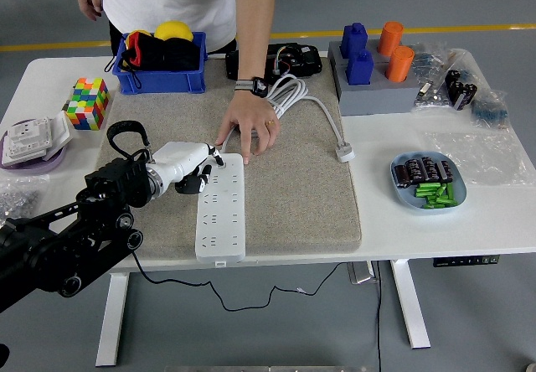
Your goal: Pull the plug out,throw it away,press the button
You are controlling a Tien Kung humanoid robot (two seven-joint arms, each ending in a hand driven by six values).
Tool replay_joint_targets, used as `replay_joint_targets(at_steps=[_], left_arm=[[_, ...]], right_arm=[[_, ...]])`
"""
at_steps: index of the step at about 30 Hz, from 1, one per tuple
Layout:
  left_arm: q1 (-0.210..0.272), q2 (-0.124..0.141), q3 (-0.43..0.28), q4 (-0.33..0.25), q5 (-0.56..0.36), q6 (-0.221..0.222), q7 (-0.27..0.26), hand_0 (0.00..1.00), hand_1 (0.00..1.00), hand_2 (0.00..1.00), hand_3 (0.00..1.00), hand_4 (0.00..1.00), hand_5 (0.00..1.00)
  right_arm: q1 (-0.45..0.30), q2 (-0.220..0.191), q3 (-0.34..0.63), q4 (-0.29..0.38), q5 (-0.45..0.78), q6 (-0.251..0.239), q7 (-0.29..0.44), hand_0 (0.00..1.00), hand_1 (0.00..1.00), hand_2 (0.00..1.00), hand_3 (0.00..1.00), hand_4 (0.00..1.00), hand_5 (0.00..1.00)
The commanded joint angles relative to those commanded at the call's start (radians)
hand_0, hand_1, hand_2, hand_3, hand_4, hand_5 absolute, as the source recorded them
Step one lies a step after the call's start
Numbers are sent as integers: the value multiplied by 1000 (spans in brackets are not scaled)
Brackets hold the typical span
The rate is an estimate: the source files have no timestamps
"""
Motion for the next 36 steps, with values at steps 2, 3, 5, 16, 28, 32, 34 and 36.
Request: replay_joint_targets(at_steps=[2,3,5,16,28,32,34,36], left_arm=[[0,0,2,1,-2,0,-1,130,49,117,706,119,2],[-1,1,4,2,-4,1,-3,130,49,117,706,119,2],[0,3,4,1,-3,2,-6,127,49,117,704,124,2],[26,26,-121,-84,17,5,-14,142,69,136,693,109,2],[139,23,-340,-101,-61,79,-113,630,642,599,734,659,2],[206,4,-442,-110,-76,96,-128,630,642,599,734,659,2],[234,-5,-486,-114,-73,96,-133,795,783,749,816,733,144],[261,-15,-529,-117,-66,87,-134,795,783,749,816,733,144]], right_arm=[[-1,0,-1,0,0,0,0,729,679,662,633,741,598],[-1,0,-2,-1,0,0,0,729,679,662,633,741,598],[0,0,-2,1,0,0,0,729,679,662,633,741,598],[0,0,0,0,-1,0,0,729,679,662,633,741,599],[0,3,-1,-1,-4,0,0,729,679,662,634,742,599],[2,3,-2,0,-5,1,1,729,679,662,634,742,599],[3,4,-2,0,-6,1,0,729,679,662,634,743,599],[4,4,-3,-2,-6,1,1,729,679,662,634,743,599]])
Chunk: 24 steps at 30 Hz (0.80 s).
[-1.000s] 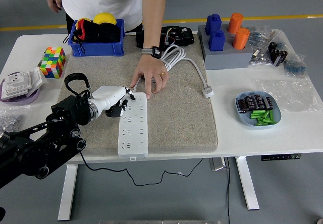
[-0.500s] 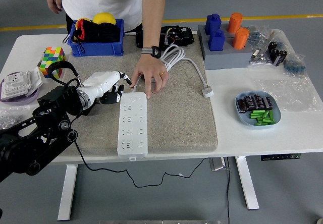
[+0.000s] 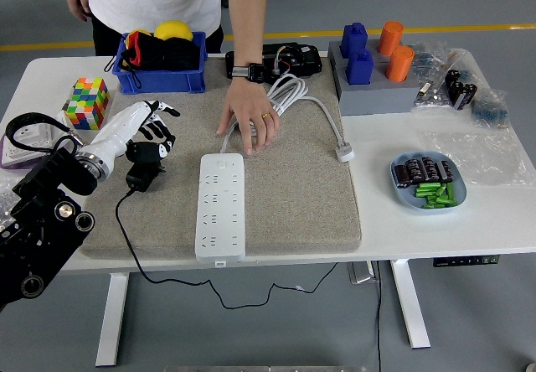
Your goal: Pull the plug out,throw it away,press the button
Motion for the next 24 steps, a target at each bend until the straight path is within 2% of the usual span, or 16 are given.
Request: replay_joint_targets(at_steps=[3,4,9,10,16,24], left_arm=[[34,-9,-51,-5,12,-6,1,795,783,749,816,733,144],[51,-10,-72,-9,12,-6,1,854,857,811,833,832,356],[100,-4,-144,-28,15,2,-8,854,857,811,833,832,356],[108,-2,-161,-33,16,6,-11,879,890,853,846,859,455],[140,5,-243,-51,22,7,-20,876,873,829,840,863,440],[163,-3,-313,-51,37,-1,-16,871,856,809,839,857,420]], right_arm=[[1,1,0,-1,-1,0,0,729,679,662,634,743,599],[2,1,0,0,-1,1,0,729,680,662,634,743,601],[7,-1,-1,0,-4,1,1,729,680,662,634,743,601],[7,-2,-1,0,-4,0,1,729,679,662,634,743,600],[8,-1,-4,-1,-4,0,0,729,679,662,634,744,602],[10,-2,-7,-2,-4,0,0,729,679,662,634,744,602]])
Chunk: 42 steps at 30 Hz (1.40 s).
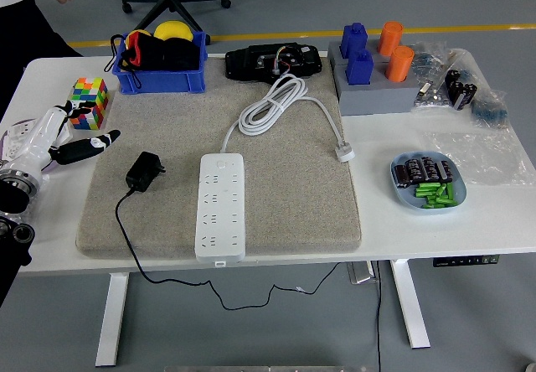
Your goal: Pull the plug out,throw it away,press the button
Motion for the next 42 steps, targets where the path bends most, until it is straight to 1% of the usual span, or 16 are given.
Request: replay_joint_targets(at_steps=[3,4,9,10,21,22,27,28,42], left_arm=[[1,-2,-15,0,3,-2,3,871,856,809,839,857,420],[1,-3,-19,0,3,-3,4,852,836,764,833,847,330],[3,-5,-38,-3,5,-6,9,852,836,764,833,847,330],[5,-6,-43,-4,4,-7,9,846,820,755,832,837,296],[20,-10,-55,-11,3,-12,13,843,812,748,830,832,306],[20,-10,-54,-11,3,-13,13,839,806,745,829,834,278],[16,-10,-47,-10,2,-14,12,839,806,745,829,834,278],[15,-10,-47,-10,1,-13,12,826,800,742,825,828,262],[14,-11,-47,-16,-1,-15,11,826,801,739,823,822,248]], right_arm=[[0,-2,2,0,0,0,1,729,679,662,634,744,602],[-1,-2,3,0,0,-1,1,729,680,662,634,744,602],[-1,-3,7,1,-2,-1,1,729,680,662,634,744,602],[-2,-3,8,1,-2,-1,1,729,680,662,634,744,601],[-8,4,26,2,-8,0,0,729,680,662,634,744,601],[-8,4,27,2,-8,0,0,729,680,662,634,743,601],[-5,6,32,2,-9,0,0,729,680,662,634,743,601],[-5,6,32,2,-8,0,0,729,680,662,634,743,600],[-4,7,36,1,-10,0,-1,729,680,662,634,744,600]])
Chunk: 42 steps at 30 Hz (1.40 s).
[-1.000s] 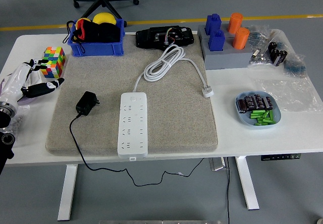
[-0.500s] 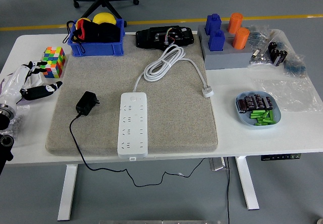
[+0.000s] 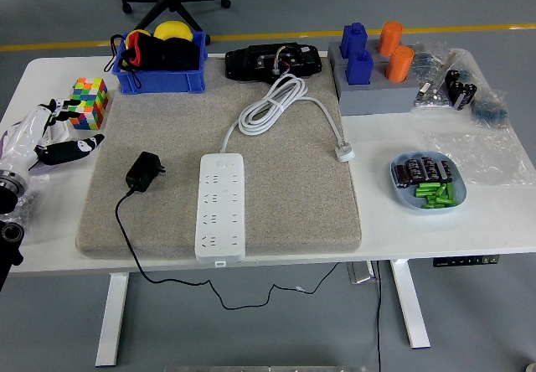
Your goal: Pull the plug out,throw it away,press the button
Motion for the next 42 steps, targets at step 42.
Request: replay_joint_targets(at_steps=[42], left_arm=[[-4,6,6,-23,-1,-1,3,816,789,731,814,792,201]], right_arm=[[4,-10,-10,2,6,0,1,729,680,662,634,742,602]])
